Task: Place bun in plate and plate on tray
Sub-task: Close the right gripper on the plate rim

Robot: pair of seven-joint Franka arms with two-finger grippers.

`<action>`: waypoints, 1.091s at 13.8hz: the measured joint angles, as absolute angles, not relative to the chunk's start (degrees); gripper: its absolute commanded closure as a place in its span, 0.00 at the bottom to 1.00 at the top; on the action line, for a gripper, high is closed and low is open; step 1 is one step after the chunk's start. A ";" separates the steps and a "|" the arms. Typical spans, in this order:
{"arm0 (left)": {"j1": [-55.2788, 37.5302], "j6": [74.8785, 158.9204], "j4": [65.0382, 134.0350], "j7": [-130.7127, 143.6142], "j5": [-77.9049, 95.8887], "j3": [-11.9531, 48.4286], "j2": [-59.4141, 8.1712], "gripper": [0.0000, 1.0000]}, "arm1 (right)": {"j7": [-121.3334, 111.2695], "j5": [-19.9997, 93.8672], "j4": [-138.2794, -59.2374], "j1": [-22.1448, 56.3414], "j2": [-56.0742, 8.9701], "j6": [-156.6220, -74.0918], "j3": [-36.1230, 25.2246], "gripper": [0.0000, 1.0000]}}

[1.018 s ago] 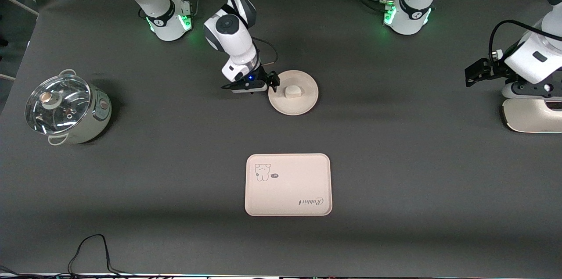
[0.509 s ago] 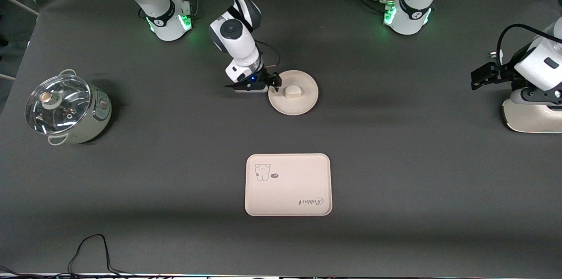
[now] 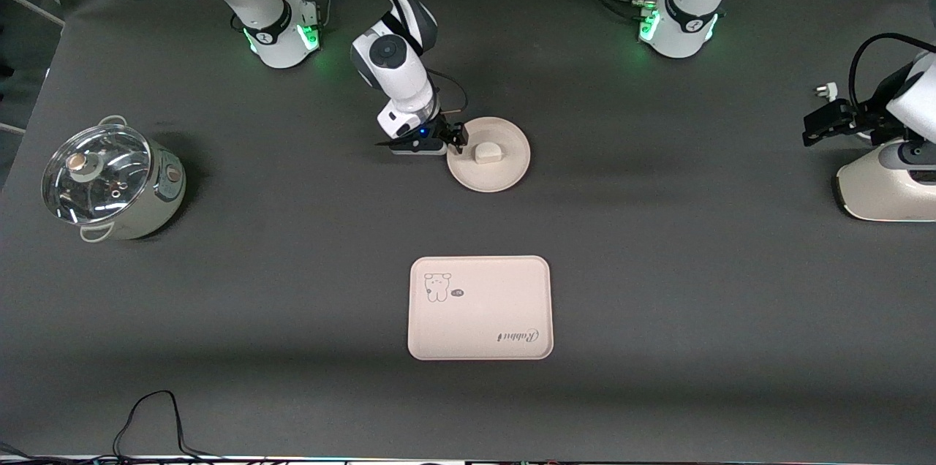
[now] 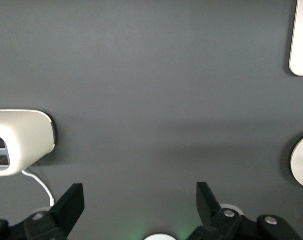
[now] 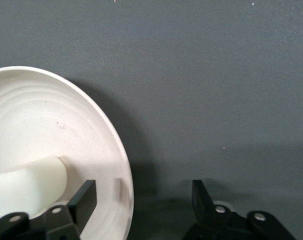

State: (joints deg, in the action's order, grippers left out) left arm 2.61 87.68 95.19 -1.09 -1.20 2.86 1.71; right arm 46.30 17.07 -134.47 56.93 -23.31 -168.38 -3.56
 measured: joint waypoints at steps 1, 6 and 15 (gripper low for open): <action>2.57 87.06 94.76 -1.09 -1.20 2.88 1.71 0.00 | 46.30 17.12 -134.28 56.93 -23.34 -168.38 -3.56 0.62; 2.55 86.09 93.94 -1.11 -1.19 2.83 1.78 0.00 | 46.31 17.28 -134.04 56.93 -23.35 -168.38 -3.56 0.81; 2.57 86.24 93.94 -1.14 0.34 2.37 1.77 0.00 | 46.31 17.34 -133.53 56.93 -23.29 -168.38 -3.53 1.00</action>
